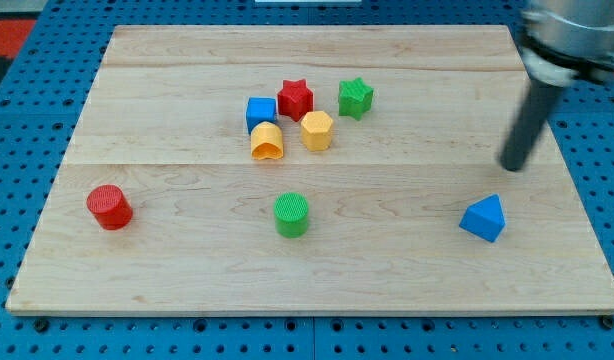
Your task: Move the blue triangle diagonally right to the green circle
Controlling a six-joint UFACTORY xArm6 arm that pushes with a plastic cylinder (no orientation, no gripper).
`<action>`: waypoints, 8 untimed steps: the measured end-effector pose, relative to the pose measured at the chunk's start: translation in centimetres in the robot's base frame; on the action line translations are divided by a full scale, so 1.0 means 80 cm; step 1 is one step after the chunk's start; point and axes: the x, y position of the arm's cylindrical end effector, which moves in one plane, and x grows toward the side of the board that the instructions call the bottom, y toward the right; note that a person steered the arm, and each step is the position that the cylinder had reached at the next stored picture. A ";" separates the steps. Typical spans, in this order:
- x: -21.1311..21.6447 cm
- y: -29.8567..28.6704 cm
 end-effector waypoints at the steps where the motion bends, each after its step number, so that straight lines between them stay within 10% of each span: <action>1: 0.074 0.047; 2: 0.127 0.008; 8: 0.064 -0.152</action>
